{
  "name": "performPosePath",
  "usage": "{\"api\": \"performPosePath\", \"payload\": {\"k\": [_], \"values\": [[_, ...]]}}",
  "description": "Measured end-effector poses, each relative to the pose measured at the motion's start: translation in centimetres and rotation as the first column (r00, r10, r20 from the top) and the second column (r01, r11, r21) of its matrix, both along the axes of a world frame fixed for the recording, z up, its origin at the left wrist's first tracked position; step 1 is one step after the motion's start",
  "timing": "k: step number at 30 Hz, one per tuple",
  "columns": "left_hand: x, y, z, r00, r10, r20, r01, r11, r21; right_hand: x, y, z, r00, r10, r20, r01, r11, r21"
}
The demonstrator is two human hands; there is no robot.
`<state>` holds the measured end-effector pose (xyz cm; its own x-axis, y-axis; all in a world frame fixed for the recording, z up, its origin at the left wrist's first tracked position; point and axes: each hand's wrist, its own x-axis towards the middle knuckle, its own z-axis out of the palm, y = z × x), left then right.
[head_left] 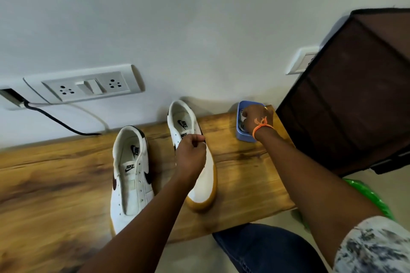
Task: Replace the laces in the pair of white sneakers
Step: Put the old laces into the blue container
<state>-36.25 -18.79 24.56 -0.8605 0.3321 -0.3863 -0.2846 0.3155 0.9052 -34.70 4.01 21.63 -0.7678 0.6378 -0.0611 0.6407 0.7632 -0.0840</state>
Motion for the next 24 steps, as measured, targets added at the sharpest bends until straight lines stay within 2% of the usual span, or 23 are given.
{"api": "performPosePath", "payload": {"k": [4, 7, 11, 14, 16, 17, 19, 20, 21, 22, 24], "values": [[0.1, -0.5, 0.8, 1.000, 0.022, 0.005, -0.022, 1.000, 0.011, 0.4, 1.1, 1.4, 0.942, -0.231, -0.245, 0.173, 0.956, -0.236], [0.5, -0.8, 1.3, 0.999, 0.037, 0.015, -0.037, 0.999, 0.032, 1.4, 2.1, 2.8, 0.856, -0.369, -0.362, 0.212, 0.889, -0.405], [1.1, -1.3, 2.8, 1.000, 0.029, 0.004, -0.029, 0.998, 0.051, 2.5, 1.6, 7.0, 0.660, -0.527, -0.534, 0.120, 0.777, -0.619], [1.5, -2.2, 3.9, 0.999, 0.021, -0.040, -0.018, 0.997, 0.070, 3.6, -0.8, 10.4, 0.512, -0.632, -0.582, -0.010, 0.674, -0.739], [1.8, -3.5, 4.0, 0.996, 0.026, -0.082, -0.023, 0.999, 0.033, 4.5, -4.1, 12.1, 0.457, -0.680, -0.574, -0.116, 0.594, -0.796], [2.0, -4.3, 3.6, 0.994, 0.017, -0.105, -0.019, 1.000, -0.014, 5.0, -5.9, 12.3, 0.470, -0.690, -0.551, -0.162, 0.546, -0.822], [2.6, -6.3, 2.6, 0.987, -0.037, -0.155, 0.018, 0.992, -0.125, 6.0, -9.9, 11.3, 0.565, -0.671, -0.481, -0.198, 0.455, -0.868], [2.9, -7.6, 1.9, 0.972, -0.094, -0.215, 0.052, 0.980, -0.194, 6.4, -11.9, 10.2, 0.621, -0.639, -0.454, -0.171, 0.455, -0.874], [3.2, -8.8, 1.2, 0.930, -0.178, -0.322, 0.080, 0.952, -0.296, 6.6, -13.4, 8.8, 0.671, -0.596, -0.441, -0.118, 0.501, -0.857], [3.4, -10.0, 0.5, 0.850, -0.282, -0.445, 0.080, 0.904, -0.420, 6.7, -14.6, 7.3, 0.722, -0.539, -0.434, -0.067, 0.569, -0.819], [3.5, -12.4, -0.9, 0.648, -0.447, -0.617, -0.047, 0.785, -0.618, 6.4, -16.2, 5.0, 0.813, -0.408, -0.415, 0.000, 0.714, -0.701]]}}
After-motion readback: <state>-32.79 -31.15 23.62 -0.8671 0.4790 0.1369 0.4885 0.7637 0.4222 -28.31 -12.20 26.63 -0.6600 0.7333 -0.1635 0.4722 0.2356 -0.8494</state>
